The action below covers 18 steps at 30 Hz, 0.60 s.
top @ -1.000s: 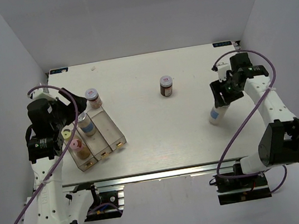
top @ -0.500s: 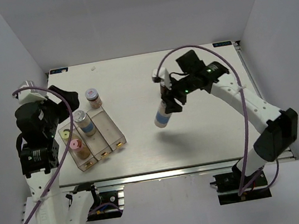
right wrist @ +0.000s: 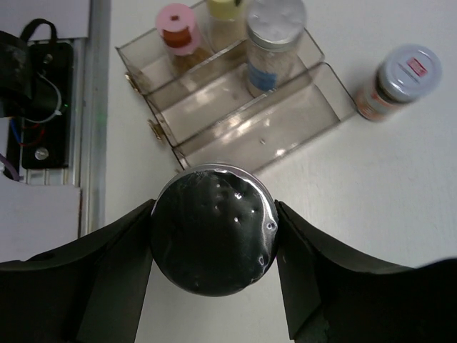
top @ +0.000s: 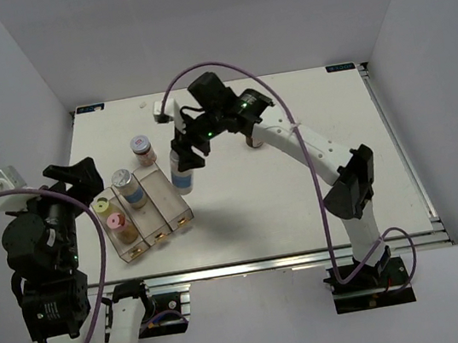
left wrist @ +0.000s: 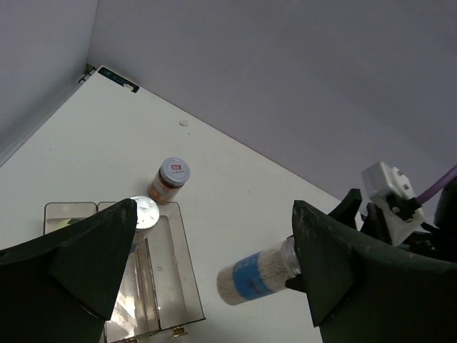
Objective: Organize the condiment bottles
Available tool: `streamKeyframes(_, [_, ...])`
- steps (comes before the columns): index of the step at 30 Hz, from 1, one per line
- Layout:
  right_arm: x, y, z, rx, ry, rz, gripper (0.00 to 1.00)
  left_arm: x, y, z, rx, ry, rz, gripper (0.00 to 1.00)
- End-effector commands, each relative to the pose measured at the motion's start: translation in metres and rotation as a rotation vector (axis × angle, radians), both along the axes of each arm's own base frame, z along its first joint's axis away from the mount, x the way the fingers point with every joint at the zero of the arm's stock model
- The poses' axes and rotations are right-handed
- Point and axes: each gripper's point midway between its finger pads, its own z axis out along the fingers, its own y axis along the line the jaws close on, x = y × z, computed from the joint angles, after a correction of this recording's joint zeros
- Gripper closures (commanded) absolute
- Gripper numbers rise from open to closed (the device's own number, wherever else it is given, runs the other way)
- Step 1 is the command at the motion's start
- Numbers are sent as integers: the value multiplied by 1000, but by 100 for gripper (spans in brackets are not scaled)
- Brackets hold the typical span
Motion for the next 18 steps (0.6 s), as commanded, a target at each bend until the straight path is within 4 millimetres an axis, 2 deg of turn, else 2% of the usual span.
streamKeyframes(1, [-27,37,39,137,-14,69,100,-8,9,-8,-13,39,57,2])
streamKeyframes(4, [-47,65,35,170,-23,109,100,-13,10,-11,-21,54,65,2])
streamKeyframes(9, [-50,97,29,211,-24,110,100,-19,9,-16,-42,57,68,2])
streamKeyframes(10, [-49,103,22,207,-18,109,100,-20,9,-16,-43,57,71,2])
streamKeyframes(12, [-52,112,27,231,-31,113,100,-23,10,-18,-42,65,74,2])
streamKeyframes(16, [-57,128,17,245,-36,117,100,-26,11,-22,-42,79,82,2])
streamKeyframes(18, [-52,134,12,255,-47,93,100,-27,11,-22,-42,77,85,2])
